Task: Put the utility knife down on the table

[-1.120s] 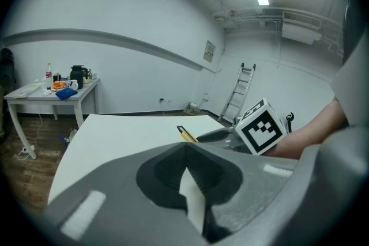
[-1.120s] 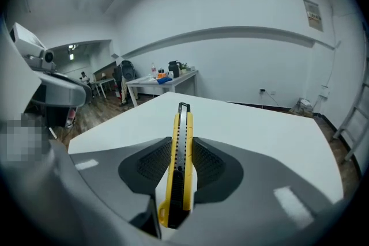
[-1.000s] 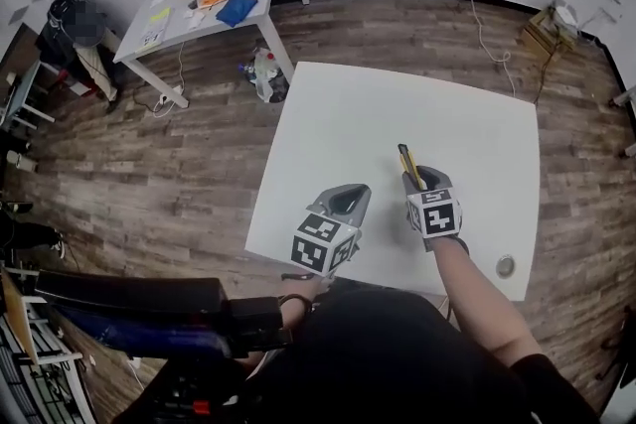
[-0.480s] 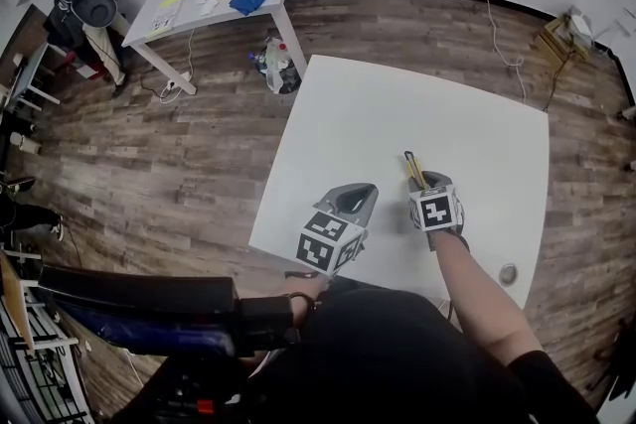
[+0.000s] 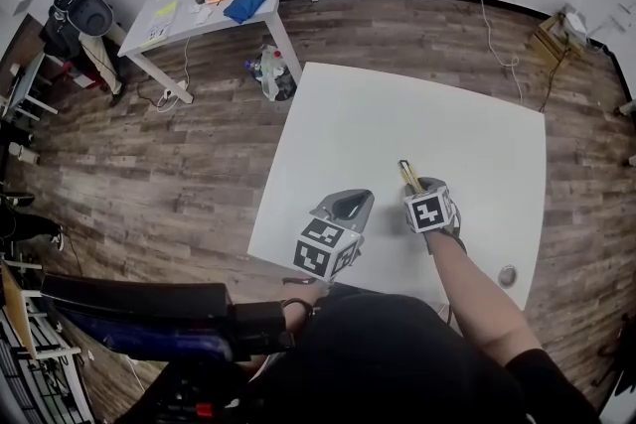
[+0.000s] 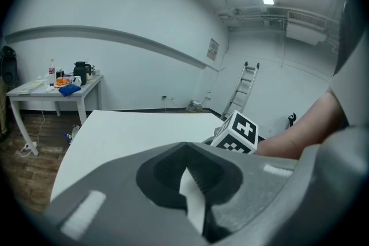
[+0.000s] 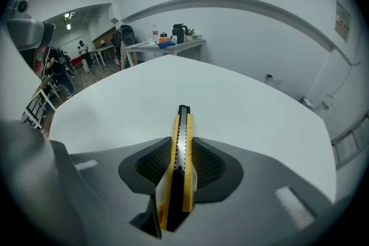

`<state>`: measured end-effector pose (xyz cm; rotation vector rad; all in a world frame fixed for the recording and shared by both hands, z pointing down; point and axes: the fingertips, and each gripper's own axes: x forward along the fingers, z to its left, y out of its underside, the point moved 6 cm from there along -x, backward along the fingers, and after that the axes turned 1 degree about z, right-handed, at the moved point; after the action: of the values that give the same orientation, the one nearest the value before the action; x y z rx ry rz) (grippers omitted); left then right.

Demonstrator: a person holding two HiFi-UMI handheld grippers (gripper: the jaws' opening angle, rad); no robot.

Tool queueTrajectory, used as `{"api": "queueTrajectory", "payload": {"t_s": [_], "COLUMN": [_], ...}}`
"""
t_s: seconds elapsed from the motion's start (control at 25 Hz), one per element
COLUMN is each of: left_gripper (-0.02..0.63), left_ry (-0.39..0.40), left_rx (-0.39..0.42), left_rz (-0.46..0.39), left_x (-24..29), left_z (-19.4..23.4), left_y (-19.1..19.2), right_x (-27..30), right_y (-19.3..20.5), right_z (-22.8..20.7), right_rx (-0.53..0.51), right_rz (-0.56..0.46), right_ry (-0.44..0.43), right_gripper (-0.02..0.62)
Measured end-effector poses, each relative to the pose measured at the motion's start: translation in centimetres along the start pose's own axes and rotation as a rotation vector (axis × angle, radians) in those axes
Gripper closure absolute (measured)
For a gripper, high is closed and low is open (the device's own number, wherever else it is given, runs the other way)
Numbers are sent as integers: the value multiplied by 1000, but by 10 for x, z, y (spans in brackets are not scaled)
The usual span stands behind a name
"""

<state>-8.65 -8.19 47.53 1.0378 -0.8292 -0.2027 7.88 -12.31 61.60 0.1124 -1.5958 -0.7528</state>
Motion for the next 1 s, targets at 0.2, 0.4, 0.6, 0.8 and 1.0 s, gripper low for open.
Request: {"api": "queueTrajectory", "payload": {"t_s": [0.2,0.4,0.6,0.8,1.0], "left_gripper": [604,604,605,604,605], "left_ry": [7,10,16,29,54], "left_rx": [0,-1,1,5,23], "left_rz": [5,8,7,7,5], "left_x": [3,5,8,11,21], "left_z": [1,0,0,-3,-10], "left_y": [-1,-3,-3,-7,-15], "right_x": [0,0,-3,-46,-110], "right_y": [-3,-7,-7,-14,-16], "right_z": [-1,-2,-4,0,-8], "right_rx": [-7,-14,13,98,153], "right_rz": [8,12,-38,-170,-318], "right_ry": [1,0,-8,-71,-61], "right_gripper": [460,457,404,417,504]}}
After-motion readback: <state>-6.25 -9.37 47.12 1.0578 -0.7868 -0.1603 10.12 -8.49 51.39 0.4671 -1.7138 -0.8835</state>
